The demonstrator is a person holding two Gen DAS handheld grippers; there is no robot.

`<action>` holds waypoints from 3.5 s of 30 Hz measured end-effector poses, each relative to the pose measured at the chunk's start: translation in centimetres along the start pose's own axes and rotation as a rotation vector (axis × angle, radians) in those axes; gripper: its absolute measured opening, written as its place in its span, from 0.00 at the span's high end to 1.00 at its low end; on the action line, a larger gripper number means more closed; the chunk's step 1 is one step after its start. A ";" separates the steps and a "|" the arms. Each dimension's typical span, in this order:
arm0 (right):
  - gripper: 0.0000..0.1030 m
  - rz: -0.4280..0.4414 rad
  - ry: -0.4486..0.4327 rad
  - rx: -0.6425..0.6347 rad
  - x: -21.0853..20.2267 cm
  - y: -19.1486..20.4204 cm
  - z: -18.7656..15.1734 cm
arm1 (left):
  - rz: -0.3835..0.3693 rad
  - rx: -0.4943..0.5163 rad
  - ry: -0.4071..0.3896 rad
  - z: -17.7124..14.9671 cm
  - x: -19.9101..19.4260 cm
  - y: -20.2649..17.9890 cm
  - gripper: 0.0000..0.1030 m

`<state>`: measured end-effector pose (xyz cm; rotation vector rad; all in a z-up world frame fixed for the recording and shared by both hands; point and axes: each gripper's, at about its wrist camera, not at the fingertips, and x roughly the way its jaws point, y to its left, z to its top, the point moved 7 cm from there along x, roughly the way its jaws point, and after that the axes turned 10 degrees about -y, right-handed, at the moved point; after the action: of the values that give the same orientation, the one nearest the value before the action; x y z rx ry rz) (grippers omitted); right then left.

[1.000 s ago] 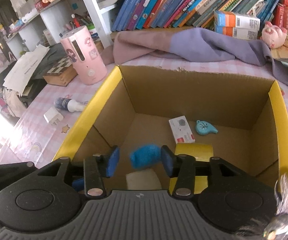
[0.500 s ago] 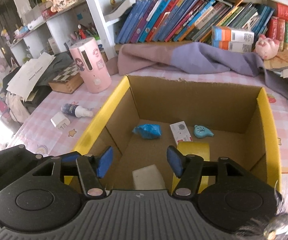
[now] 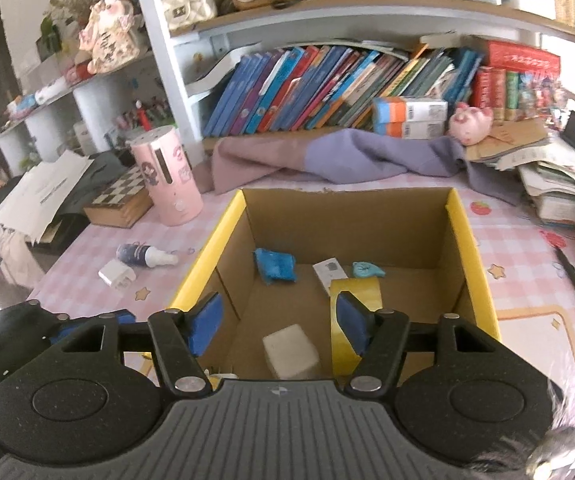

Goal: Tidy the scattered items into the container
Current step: 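Withdraw both open tools from the box back over the table, then move both open tools toward the second plug adapter and spray bottle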

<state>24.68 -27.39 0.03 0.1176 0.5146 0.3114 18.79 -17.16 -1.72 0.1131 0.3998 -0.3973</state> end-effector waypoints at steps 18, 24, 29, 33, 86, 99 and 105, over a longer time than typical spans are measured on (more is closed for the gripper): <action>0.40 -0.187 -0.041 0.017 -7.0 2.9 -5.4 | -0.035 -0.039 0.023 -3.4 -6.6 2.9 0.23; 0.41 -0.225 -0.035 0.007 -8.1 4.5 -7.3 | -0.045 -0.025 0.027 -4.4 -8.3 3.4 0.23; 0.40 -0.267 -0.039 -0.005 -8.8 6.4 -9.1 | -0.028 -0.025 0.045 -5.7 -9.5 4.4 0.23; 0.40 -0.264 -0.027 -0.005 -8.9 7.9 -10.4 | -0.009 -0.032 0.057 -6.5 -10.4 5.4 0.23; 0.35 -0.041 0.063 -0.133 -3.3 20.9 -11.7 | 0.209 -0.160 0.113 -10.9 -14.7 16.4 0.16; 0.36 -0.010 0.081 -0.134 1.2 21.0 -10.1 | 0.230 -0.172 0.140 -10.4 -11.2 18.9 0.16; 0.36 0.002 0.105 -0.138 3.5 21.0 -9.5 | 0.243 -0.188 0.154 -10.3 -9.6 20.4 0.16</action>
<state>17.33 -6.09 -5.92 -0.0326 0.5955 0.3551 15.13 6.80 -6.77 0.0079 0.5664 -0.1098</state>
